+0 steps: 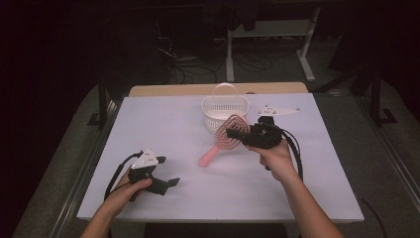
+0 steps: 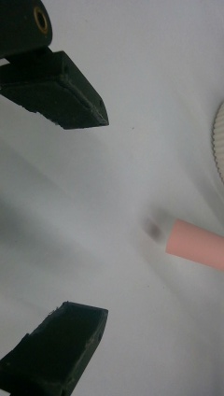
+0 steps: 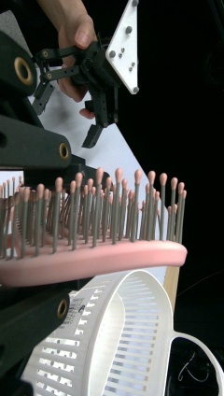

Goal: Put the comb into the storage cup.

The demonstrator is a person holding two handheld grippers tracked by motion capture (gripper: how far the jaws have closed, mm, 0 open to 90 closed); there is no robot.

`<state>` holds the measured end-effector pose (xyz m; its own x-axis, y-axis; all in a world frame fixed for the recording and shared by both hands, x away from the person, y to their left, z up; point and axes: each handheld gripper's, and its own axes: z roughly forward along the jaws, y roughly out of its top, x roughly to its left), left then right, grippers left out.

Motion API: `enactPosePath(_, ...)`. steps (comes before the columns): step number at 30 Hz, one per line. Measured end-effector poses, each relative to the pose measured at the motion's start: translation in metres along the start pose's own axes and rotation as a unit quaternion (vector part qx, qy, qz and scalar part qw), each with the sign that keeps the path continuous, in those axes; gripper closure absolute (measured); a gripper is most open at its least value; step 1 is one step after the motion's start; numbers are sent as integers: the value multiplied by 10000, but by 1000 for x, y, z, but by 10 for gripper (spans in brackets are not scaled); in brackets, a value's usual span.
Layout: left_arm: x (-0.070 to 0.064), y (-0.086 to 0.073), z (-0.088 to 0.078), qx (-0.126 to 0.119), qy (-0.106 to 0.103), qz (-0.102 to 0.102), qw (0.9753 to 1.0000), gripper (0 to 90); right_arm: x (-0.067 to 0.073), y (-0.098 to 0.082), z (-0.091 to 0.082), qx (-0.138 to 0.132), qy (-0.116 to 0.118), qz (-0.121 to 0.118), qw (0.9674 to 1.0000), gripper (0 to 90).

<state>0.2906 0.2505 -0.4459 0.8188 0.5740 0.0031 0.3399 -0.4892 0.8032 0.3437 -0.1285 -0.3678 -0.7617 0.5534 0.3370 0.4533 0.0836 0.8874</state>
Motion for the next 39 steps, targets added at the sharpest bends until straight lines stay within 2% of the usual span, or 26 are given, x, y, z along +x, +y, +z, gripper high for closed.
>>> enactPosePath(8, 3, -3, 1, 61, 5, 39, 10000, 73, 2, 6, 0, -19, 3, -39, 10000, 627)
enactPosePath(11, 4, -4, 2, 99, -53, -25, 9999, 73, 1, 10, 0, -52, -19, -78, 10000, 627)
enactPosePath(19, 1, -4, 5, 215, -94, 60, 9997, 41, 0, 25, -2, -179, -43, -129, 9997, 627)
enactPosePath(22, 1, -4, 5, 205, -47, 49, 9998, 33, -1, 31, -2, -219, -66, -129, 9997, 627)
enactPosePath(24, 2, -4, 4, 172, -60, -8, 9998, 31, -1, 35, -2, -248, -71, -134, 9996, 627)
enactPosePath(32, 2, -4, 5, 170, -134, -12, 9998, 32, -2, 51, -2, -320, -63, -146, 9994, 628)
enactPosePath(39, 4, -4, 3, 170, -59, -45, 9998, 32, -2, 64, -3, -380, -90, -198, 9990, 628)
